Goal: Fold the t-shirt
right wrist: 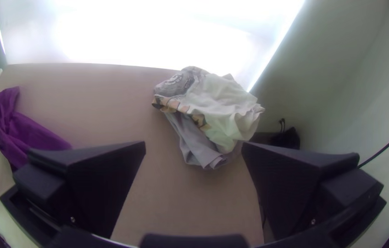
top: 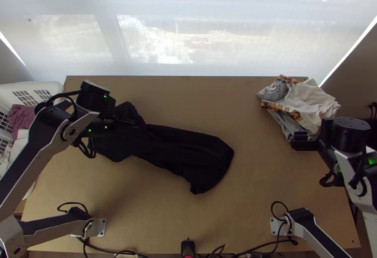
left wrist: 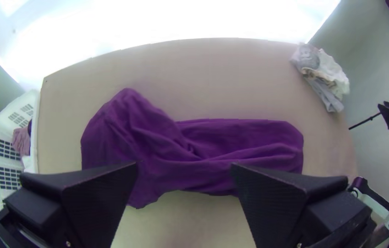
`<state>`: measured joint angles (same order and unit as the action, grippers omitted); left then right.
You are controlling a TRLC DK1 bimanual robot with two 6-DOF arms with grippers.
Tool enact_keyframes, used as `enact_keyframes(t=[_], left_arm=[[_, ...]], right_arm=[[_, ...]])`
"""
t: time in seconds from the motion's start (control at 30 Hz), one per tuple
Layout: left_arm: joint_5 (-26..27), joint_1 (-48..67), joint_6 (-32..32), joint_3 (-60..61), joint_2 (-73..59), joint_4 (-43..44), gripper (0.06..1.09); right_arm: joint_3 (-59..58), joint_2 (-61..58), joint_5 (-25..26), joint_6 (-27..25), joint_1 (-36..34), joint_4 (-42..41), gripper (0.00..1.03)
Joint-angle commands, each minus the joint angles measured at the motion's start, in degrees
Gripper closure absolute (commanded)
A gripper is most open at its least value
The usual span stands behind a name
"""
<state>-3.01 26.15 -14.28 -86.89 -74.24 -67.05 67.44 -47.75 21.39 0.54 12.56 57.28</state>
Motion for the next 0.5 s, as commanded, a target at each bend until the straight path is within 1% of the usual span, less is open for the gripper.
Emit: enact_keyframes(t=[0.0,0.1,0.27,0.43,0.47], left_arm=[[-0.07,-11.74,1.80,9.81,2.87,0.07,0.11],[-0.25,-17.36,1.98,14.03,2.87,2.09,0.11],[-1.39,-23.25,4.00,21.24,2.34,10.36,0.11],[-7.01,-25.62,6.29,27.39,-1.00,19.50,0.12],[-7.19,-26.33,6.55,28.18,-1.70,20.99,0.12]], right_arm=[[0.24,0.02,-0.12,-0.62,1.77,-0.32,0.05],[0.15,0.02,-0.12,-0.62,2.38,-0.32,0.05],[-0.47,0.02,-0.21,-0.62,3.88,-0.32,0.05],[-0.91,-0.15,-0.21,-0.71,5.28,-0.32,0.05],[-0.91,-0.15,-0.21,-0.80,5.55,-0.32,0.05]])
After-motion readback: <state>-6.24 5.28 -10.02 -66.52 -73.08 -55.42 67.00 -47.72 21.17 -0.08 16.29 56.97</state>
